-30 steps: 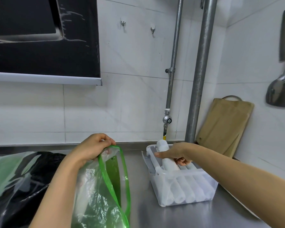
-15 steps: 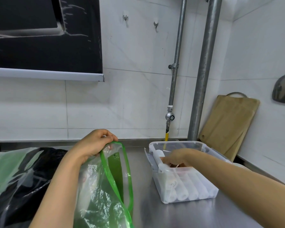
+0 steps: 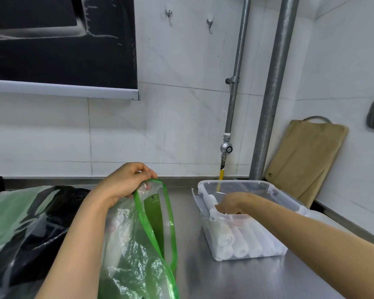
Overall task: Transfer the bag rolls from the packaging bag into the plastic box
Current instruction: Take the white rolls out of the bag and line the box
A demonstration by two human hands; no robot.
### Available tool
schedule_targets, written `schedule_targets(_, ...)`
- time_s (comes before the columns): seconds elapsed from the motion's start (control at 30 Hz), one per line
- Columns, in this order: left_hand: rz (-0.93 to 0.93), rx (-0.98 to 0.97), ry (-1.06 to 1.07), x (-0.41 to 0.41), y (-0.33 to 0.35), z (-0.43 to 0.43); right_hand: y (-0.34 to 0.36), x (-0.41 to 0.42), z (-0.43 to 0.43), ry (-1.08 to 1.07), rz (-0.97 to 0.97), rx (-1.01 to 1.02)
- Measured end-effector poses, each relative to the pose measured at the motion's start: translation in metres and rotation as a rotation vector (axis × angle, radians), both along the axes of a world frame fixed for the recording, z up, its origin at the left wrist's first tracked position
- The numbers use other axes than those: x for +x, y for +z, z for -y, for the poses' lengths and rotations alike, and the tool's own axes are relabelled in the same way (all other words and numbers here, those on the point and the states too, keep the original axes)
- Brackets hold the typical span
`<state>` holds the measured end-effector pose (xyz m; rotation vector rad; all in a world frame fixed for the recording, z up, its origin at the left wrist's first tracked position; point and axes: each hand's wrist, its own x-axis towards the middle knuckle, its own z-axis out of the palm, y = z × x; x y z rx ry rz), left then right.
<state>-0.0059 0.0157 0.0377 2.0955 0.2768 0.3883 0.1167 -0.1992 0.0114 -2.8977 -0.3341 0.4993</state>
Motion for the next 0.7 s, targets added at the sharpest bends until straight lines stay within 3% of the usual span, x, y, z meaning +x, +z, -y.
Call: schedule_targets(0.7, 0.022, -0.013, -0.003, -0.004, 0.002, -0.004, 0.029, 0.016, -0.004, -0.135, -0.029, 0.265)
